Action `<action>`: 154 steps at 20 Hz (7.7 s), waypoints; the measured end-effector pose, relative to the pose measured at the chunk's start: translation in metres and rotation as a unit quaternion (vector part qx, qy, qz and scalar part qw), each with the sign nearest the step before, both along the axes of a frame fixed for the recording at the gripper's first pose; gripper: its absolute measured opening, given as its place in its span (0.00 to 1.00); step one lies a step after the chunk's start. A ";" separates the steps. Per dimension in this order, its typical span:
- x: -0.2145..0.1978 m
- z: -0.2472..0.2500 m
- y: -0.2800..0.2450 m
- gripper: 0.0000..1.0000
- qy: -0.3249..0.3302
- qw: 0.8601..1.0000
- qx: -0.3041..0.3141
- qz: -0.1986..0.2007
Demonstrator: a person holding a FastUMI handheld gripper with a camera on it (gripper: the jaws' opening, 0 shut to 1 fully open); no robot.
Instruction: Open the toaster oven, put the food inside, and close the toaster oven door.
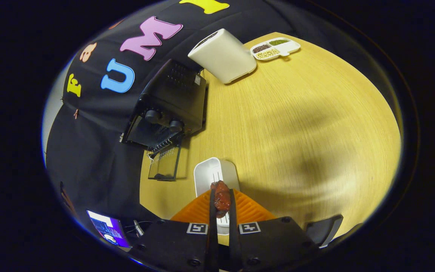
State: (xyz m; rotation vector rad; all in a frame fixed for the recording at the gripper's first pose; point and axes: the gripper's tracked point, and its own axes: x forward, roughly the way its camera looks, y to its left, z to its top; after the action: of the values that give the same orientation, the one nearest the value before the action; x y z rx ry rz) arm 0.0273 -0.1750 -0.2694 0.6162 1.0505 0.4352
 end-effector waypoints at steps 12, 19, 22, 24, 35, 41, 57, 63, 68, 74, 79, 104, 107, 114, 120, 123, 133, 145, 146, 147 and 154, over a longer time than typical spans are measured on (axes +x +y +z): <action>-0.015 0.082 0.029 0.13 -0.030 0.998 0.016 -0.050; -0.030 0.106 0.119 0.13 -0.043 0.994 0.056 -0.088; -0.033 0.110 0.157 0.13 -0.054 0.988 0.082 -0.117; -0.028 0.111 0.180 0.13 -0.068 0.983 0.098 -0.140; 0.064 0.092 0.275 0.13 -0.132 0.948 0.161 -0.240; 0.121 0.082 0.291 0.13 -0.163 0.919 0.186 -0.306; 0.165 0.051 0.295 0.18 -0.229 0.917 0.059 -0.322; 0.152 0.060 0.302 0.87 -0.265 0.928 -0.004 -0.261; 0.144 0.052 0.292 0.98 -0.273 0.933 -0.100 -0.211; 0.104 0.059 0.280 0.98 -0.270 0.937 -0.149 -0.167; 0.054 0.071 0.282 0.98 -0.279 0.931 -0.217 -0.086; -0.013 -0.051 0.313 0.99 -0.111 0.930 -0.351 0.016; -0.011 -0.052 0.313 0.97 -0.096 0.935 -0.341 -0.007; -0.011 -0.044 0.314 0.98 -0.120 0.922 -0.367 0.015; -0.012 -0.016 0.315 0.98 -0.127 0.936 -0.329 -0.005; -0.008 0.009 0.315 0.98 -0.153 0.934 -0.323 -0.007; 0.046 0.079 0.321 0.98 -0.270 0.906 -0.327 0.003; 0.048 0.189 0.307 0.98 -0.388 0.880 -0.274 -0.032; 0.046 0.203 0.300 0.98 -0.403 0.873 -0.270 -0.040; 0.044 0.218 0.291 0.98 -0.416 0.867 -0.268 -0.051; 0.020 0.302 0.216 0.98 -0.467 0.835 -0.256 -0.139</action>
State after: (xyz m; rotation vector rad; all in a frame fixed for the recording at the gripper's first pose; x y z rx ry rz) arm 0.0477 0.0412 0.0329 0.0180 0.0951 0.1340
